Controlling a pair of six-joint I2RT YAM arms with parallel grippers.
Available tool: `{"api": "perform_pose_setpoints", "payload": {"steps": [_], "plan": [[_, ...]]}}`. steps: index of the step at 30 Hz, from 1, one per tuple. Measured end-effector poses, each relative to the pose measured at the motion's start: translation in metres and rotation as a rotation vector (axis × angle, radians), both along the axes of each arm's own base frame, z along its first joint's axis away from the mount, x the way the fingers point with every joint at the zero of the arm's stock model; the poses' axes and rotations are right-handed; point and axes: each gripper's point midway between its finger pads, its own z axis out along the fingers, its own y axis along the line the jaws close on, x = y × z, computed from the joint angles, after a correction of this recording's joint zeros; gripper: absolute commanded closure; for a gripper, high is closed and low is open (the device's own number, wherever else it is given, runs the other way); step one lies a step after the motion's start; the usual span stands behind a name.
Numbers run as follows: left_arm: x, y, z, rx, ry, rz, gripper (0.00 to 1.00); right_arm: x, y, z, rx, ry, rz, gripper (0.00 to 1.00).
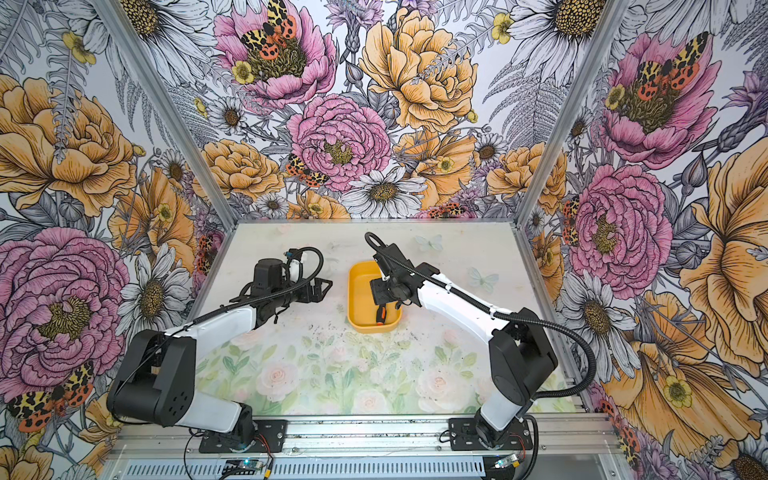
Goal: Put the screwdriver in the bin
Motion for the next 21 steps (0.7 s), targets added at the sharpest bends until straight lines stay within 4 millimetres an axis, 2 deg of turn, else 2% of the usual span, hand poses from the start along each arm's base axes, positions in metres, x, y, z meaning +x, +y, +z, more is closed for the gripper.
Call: {"api": "perform_pose_setpoints", "payload": {"steps": [4, 10, 16, 21], "plan": [[0.004, 0.011, 0.009, 0.01, -0.027, 0.04, 0.01, -0.001, -0.024, 0.006, -0.03, -0.043, 0.052, 0.37], [0.004, 0.039, 0.033, 0.045, -0.105, 0.14, 0.01, 0.01, -0.085, 0.003, -0.06, -0.104, -0.043, 0.37], [-0.003, 0.086, 0.062, 0.1, -0.221, 0.282, 0.01, 0.018, -0.149, -0.006, -0.08, -0.16, -0.208, 0.37], [-0.019, 0.125, 0.062, 0.16, -0.321, 0.394, 0.01, 0.025, -0.195, -0.014, -0.051, -0.216, -0.331, 0.37]]}}
